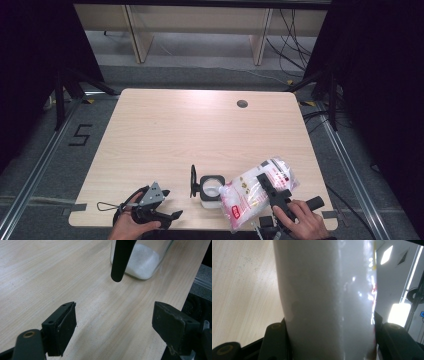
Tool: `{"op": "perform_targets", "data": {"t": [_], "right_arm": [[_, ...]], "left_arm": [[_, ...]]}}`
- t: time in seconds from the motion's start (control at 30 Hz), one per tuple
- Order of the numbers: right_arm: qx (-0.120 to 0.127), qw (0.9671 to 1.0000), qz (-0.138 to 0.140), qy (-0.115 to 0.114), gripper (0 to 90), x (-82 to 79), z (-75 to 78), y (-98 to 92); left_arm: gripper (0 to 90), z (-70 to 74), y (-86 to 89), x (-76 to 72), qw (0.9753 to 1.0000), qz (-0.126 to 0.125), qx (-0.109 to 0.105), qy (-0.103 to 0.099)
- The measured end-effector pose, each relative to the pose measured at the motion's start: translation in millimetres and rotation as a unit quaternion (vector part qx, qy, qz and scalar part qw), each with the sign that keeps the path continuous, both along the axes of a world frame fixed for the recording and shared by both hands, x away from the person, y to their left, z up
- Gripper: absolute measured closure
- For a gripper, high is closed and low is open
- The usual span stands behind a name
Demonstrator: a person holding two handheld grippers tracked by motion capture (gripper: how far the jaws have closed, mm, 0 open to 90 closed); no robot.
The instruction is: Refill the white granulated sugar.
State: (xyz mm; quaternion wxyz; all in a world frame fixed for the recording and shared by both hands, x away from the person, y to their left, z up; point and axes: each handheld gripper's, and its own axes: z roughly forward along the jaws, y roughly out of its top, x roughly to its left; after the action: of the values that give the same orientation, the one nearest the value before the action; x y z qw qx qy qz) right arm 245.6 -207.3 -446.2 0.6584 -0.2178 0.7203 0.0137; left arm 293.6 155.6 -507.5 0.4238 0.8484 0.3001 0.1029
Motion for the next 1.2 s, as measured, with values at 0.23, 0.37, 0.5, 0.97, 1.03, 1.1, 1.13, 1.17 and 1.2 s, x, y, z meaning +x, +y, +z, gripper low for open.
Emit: {"op": "perform_targets", "data": {"t": [0.23, 0.37, 0.5, 0.97, 1.03, 1.1, 1.13, 1.17, 1.2], "right_arm": [[0.009, 0.9999, -0.004, 0.007, 47.4, 0.0, -1.4, -0.7], [0.013, 0.9999, -0.002, 0.008, 47.5, 0.0, -2.3, -0.9], [0.006, 1.0000, 0.002, 0.006, 47.5, 0.5, -0.3, -0.4], [0.000, 1.0000, 0.004, 0.005, 47.6, 0.9, 0.9, -0.4], [0.004, 1.0000, 0.001, 0.006, 47.7, 0.2, 0.4, -0.5], [0.004, 1.0000, 0.001, 0.006, 47.7, 0.0, 0.3, -0.3], [0.002, 1.0000, -0.002, 0.008, 47.7, -0.3, 0.7, -0.1], [0.000, 1.0000, 0.001, 0.006, 47.7, 0.0, 0.8, -0.1], [-0.001, 1.0000, 0.002, 0.005, 47.7, 0.1, 0.8, -0.1]], "left_arm": [[19.1, 0.6, 0.2, -0.2, 1.0000, 0.001, 0.006, 0.000], [19.1, 0.5, 0.7, 0.4, 1.0000, 0.001, 0.007, -0.001], [19.1, 0.0, 0.5, 0.6, 1.0000, 0.000, 0.006, -0.002], [19.1, 0.6, 0.7, 0.4, 0.9999, 0.001, 0.010, -0.001], [19.1, 0.8, 0.8, 0.4, 0.9999, 0.000, 0.011, 0.001], [19.1, 0.5, 0.5, 0.3, 0.9999, 0.001, 0.010, 0.000], [19.1, 0.4, 0.5, 0.3, 0.9999, 0.001, 0.010, -0.001], [19.1, 0.4, 0.5, 0.3, 0.9999, 0.001, 0.010, 0.000], [19.1, 0.5, 0.6, 0.4, 0.9999, 0.001, 0.010, 0.000]]}}
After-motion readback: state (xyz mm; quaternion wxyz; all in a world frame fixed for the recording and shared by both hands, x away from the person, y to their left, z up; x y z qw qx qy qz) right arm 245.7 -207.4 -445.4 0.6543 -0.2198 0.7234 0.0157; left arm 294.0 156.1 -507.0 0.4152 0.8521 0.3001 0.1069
